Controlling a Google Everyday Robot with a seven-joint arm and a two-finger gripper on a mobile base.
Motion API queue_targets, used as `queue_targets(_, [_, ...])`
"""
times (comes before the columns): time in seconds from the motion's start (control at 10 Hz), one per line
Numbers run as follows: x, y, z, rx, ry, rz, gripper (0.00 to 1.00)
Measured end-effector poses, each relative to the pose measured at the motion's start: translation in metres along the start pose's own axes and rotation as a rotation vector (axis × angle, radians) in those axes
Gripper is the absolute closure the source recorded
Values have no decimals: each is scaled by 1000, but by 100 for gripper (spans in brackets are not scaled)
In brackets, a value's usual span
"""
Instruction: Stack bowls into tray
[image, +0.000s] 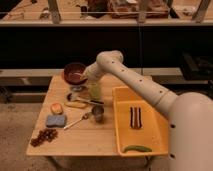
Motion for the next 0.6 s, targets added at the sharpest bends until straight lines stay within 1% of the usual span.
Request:
queue_targets(0.1, [6, 17, -29, 3, 18, 13, 100])
queue_targets(0.2, [11, 35, -51, 5, 34, 32, 100])
queue_targets(0.4, [19, 72, -92, 16, 66, 79, 100])
queue_targets(0.6, [26, 114, -130, 37, 103, 113, 100])
